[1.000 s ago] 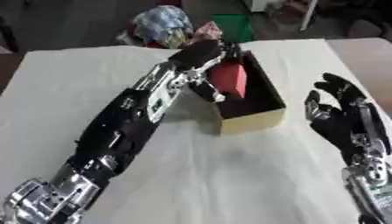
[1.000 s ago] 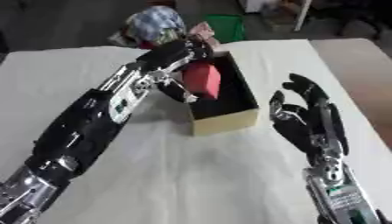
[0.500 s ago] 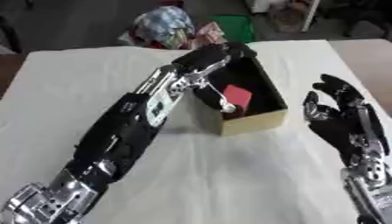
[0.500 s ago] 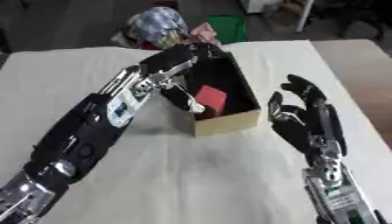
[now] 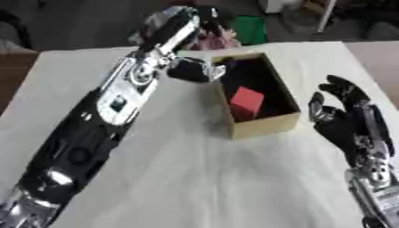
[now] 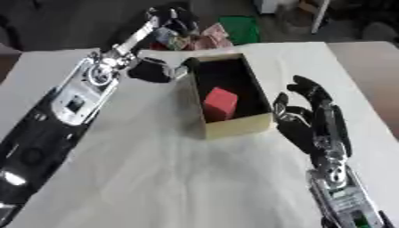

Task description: Pick up objects on the table and place them in the box.

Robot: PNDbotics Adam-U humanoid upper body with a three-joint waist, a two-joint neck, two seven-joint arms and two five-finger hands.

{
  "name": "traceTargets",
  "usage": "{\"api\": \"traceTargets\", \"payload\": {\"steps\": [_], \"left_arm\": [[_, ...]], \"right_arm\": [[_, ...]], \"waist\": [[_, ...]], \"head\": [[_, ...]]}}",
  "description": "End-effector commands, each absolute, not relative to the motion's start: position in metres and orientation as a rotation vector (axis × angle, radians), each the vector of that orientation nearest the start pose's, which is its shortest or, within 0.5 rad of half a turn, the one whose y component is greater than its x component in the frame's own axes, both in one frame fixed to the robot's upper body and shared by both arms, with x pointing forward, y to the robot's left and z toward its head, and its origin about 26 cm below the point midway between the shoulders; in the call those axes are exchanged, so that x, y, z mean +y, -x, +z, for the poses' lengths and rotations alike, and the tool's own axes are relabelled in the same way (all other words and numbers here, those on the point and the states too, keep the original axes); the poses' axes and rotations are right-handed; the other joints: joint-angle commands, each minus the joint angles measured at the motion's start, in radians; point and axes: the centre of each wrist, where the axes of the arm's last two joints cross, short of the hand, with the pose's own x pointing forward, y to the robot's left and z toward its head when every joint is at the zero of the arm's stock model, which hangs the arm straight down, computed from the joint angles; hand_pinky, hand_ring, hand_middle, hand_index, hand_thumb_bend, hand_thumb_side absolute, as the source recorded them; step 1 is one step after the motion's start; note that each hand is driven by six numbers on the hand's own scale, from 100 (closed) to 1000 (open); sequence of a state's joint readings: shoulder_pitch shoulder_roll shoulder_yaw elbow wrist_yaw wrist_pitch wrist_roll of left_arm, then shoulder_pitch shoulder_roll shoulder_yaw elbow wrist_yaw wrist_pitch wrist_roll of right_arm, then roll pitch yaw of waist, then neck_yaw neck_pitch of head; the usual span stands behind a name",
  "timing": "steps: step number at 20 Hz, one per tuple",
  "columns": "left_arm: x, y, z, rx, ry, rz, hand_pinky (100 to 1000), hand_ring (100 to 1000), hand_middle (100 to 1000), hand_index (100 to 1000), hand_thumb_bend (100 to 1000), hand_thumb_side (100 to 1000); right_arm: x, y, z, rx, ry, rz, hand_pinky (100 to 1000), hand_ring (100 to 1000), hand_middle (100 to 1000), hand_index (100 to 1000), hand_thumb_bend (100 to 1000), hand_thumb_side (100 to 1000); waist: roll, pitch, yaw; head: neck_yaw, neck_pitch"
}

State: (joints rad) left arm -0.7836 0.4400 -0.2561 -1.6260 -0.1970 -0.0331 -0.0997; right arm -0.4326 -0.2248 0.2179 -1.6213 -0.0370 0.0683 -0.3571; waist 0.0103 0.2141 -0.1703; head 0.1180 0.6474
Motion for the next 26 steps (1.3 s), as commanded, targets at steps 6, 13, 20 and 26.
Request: {"api": "traceTargets", "payload": {"steps": [6,13,20,26], "left_arm": [[0.259,-0.329,0.254,-2.291,-0.262,-0.556,780,629,615,824,239,100],[0.287,-0.318,0.206,-2.184,-0.237,-0.301,787,638,627,837,207,112],[0.300,-0.311,0.172,-2.105,-0.259,-0.171,789,638,627,833,203,118],[0.303,-0.310,0.157,-2.054,-0.260,-0.134,790,637,626,831,202,123]], "right_arm": [[-0.207,-0.356,0.141,-2.013,0.239,0.082,664,933,717,840,100,100],[-0.213,-0.354,0.141,-2.014,0.276,0.028,654,932,712,826,100,100],[-0.216,-0.353,0.138,-2.014,0.305,-0.016,652,936,720,822,100,100],[-0.218,-0.352,0.137,-2.008,0.315,-0.027,652,922,716,821,100,100]], "waist": [[-0.003,-0.025,0.044],[-0.008,-0.026,0.071],[-0.013,-0.027,0.088],[-0.016,-0.028,0.092]], "head": [[-0.023,-0.003],[-0.027,0.011],[-0.029,0.027],[-0.028,0.033]]}}
